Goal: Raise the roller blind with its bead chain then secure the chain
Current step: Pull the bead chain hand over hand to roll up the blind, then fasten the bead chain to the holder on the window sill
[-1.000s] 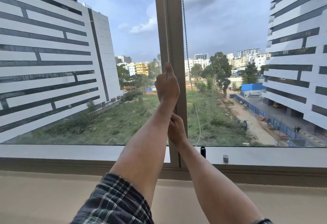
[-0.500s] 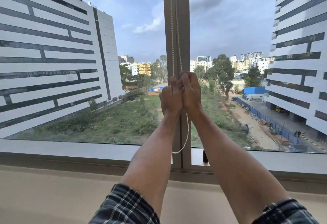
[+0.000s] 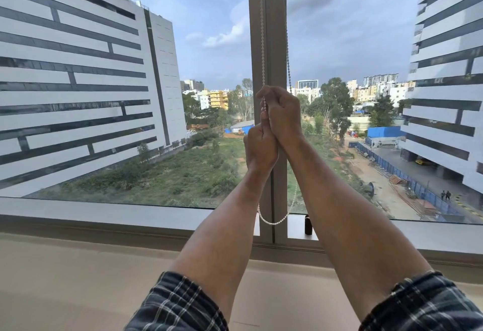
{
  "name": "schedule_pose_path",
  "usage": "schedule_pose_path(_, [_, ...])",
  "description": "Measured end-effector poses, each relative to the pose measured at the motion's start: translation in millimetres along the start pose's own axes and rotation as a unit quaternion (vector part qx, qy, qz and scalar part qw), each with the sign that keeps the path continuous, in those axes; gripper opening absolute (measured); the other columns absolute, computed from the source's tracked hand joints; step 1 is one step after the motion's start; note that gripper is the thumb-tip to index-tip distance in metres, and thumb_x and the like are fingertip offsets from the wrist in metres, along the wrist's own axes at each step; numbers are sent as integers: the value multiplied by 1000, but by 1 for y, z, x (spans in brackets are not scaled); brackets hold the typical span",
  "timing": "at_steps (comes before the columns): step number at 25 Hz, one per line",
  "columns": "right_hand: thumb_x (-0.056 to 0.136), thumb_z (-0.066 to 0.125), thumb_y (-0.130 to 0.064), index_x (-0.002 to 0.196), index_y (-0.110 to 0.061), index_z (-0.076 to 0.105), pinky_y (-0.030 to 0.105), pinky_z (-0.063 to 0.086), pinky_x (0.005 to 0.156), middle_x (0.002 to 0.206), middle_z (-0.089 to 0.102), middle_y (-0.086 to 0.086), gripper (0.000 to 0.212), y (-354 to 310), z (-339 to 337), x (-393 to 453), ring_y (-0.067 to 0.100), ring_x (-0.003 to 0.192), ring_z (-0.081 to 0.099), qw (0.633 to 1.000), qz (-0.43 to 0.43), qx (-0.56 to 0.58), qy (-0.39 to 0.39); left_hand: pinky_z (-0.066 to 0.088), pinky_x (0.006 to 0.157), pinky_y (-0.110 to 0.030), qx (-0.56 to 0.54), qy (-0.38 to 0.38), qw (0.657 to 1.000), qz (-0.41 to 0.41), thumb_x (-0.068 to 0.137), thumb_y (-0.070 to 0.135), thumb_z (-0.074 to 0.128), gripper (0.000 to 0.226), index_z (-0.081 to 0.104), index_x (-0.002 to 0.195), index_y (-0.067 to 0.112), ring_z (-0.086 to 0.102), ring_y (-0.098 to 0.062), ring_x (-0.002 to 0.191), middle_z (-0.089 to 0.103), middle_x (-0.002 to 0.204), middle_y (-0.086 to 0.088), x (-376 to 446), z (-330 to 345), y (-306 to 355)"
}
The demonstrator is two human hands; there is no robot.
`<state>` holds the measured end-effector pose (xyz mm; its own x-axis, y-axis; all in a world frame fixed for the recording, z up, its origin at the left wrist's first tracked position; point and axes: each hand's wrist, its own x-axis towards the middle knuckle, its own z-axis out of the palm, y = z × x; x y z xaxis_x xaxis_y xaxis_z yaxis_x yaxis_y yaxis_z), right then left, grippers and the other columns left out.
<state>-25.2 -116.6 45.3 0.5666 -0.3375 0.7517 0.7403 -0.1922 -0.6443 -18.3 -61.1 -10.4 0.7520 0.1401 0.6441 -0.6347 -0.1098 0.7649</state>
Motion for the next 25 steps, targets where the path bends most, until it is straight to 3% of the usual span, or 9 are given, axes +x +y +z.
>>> schedule_pose_path(5, [102, 60, -28, 86, -17, 69, 33, 47, 60, 67, 61, -4, 21, 9, -14, -12, 13, 62, 54, 999, 8, -41, -22, 29, 51, -32, 49, -20, 999, -9, 110, 38, 35, 55, 49, 62, 14, 45, -13, 52, 51, 55, 3, -28, 2, -19])
schedule_pose_path(8, [100, 64, -27, 96, -13, 70, 23, 51, 63, 77, 67, -2, 16, 24, -27, -31, 8, 67, 60, 994, -6, -108, -10, 37, 65, -31, 36, 39, 998, 22, 106, 28, 43, 27, 55, 88, 11, 52, -12, 70, 59, 82, -1, -43, 4, -34])
schedule_pose_path(11, [98, 67, -26, 98, -14, 72, 19, 50, 61, 84, 73, -2, 13, 41, -50, -54, 10, 69, 65, 985, -66, -148, 58, 41, 77, -30, 104, 120, 973, 167, 98, 14, 52, 13, 54, 108, 6, 54, -21, 89, 57, 101, -8, -58, 10, -36])
schedule_pose_path(14, [98, 67, -27, 89, -9, 68, 29, 49, 55, 71, 70, 7, 20, 67, -81, -75, 20, 59, 62, 975, -83, -162, 125, 42, 67, -35, 201, 60, 910, 359, 89, 3, 52, 12, 62, 95, 4, 52, -27, 73, 56, 83, -10, -83, 22, -43])
schedule_pose_path(16, [98, 68, -27, 85, -9, 67, 30, 48, 55, 69, 68, 8, 22, 85, -102, -86, 17, 58, 59, 973, -28, -179, 142, 43, 63, -38, 237, -10, 879, 413, 82, -1, 50, 16, 63, 90, 6, 52, -28, 68, 57, 79, -10, -97, 30, -50])
schedule_pose_path(18, [96, 69, -27, 84, -8, 69, 31, 48, 60, 72, 68, 3, 22, 106, -127, -95, 17, 64, 61, 963, 55, -233, 126, 48, 63, -41, 242, -102, 880, 397, 79, -3, 50, 19, 60, 92, 6, 57, -31, 71, 59, 84, -11, -110, 40, -59])
schedule_pose_path(21, [91, 69, -22, 90, -9, 76, 30, 47, 70, 81, 74, 4, 14, 139, -162, -112, 23, 79, 69, 929, 190, -308, 71, 53, 61, -42, 249, -221, 895, 296, 82, 0, 54, 23, 58, 103, 9, 64, -38, 78, 64, 98, -12, -125, 53, -80])
schedule_pose_path(25, [86, 68, -25, 95, -19, 78, 37, 58, 83, 99, 79, 2, 15, 168, -193, -131, 26, 98, 73, 874, 268, -404, 22, 53, 73, -44, 282, -296, 896, 173, 89, 6, 55, 30, 60, 118, 8, 65, -39, 101, 65, 115, -13, -138, 70, -109])
